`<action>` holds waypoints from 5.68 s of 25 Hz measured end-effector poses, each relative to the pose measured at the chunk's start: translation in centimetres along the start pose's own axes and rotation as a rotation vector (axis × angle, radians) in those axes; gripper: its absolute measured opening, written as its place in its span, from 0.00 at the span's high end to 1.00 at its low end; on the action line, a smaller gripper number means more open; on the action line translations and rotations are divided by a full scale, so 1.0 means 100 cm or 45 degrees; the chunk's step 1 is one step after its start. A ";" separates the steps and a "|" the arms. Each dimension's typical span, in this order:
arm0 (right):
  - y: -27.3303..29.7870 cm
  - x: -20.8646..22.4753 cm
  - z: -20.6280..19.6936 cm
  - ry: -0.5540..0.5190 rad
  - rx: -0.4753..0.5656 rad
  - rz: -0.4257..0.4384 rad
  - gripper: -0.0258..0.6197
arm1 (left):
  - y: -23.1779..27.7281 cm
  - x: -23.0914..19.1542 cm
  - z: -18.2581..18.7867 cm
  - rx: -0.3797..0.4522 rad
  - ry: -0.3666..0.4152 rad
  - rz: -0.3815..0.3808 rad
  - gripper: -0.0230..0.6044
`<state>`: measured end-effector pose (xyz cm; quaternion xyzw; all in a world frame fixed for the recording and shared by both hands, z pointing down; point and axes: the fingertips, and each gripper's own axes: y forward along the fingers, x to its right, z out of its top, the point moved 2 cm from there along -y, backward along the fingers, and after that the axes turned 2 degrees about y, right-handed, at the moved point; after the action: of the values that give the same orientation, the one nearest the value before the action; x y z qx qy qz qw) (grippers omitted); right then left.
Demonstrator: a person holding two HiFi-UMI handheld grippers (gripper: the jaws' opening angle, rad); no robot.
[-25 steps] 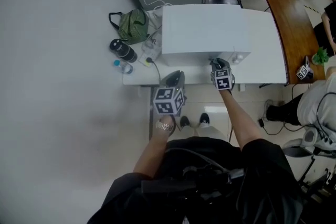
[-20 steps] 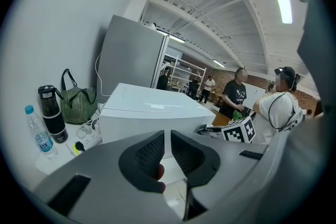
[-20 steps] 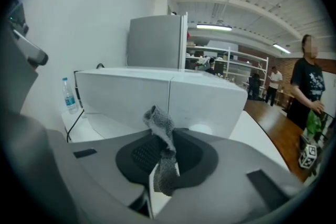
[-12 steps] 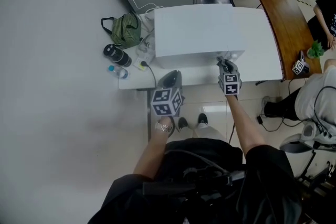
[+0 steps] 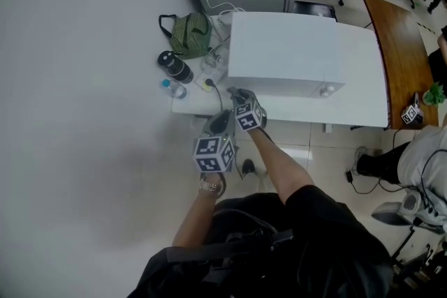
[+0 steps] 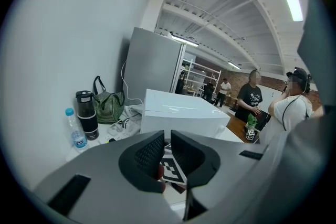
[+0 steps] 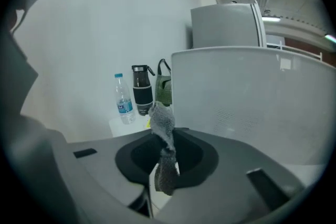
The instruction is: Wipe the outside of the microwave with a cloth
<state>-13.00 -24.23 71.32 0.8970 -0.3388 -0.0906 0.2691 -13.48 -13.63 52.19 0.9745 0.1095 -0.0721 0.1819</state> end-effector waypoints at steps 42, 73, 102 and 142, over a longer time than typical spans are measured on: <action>0.014 0.022 -0.051 0.079 -0.138 -0.156 0.88 | -0.024 -0.005 0.022 0.042 0.031 -0.016 0.89; -0.193 0.177 0.139 0.520 0.006 0.148 0.88 | 0.029 0.024 0.053 0.114 0.008 -0.286 0.89; -0.054 0.443 0.117 0.702 -0.540 -0.162 0.88 | 0.106 -0.003 0.092 0.173 -0.031 -0.184 0.89; -0.130 0.425 0.064 0.711 -0.536 -0.283 0.88 | 0.131 0.026 0.047 -0.108 0.105 -0.194 0.89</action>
<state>24.04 -46.72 59.72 0.8434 -0.1266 0.0611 0.5185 -8.30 -26.80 51.85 0.9570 0.1935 -0.0408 0.2123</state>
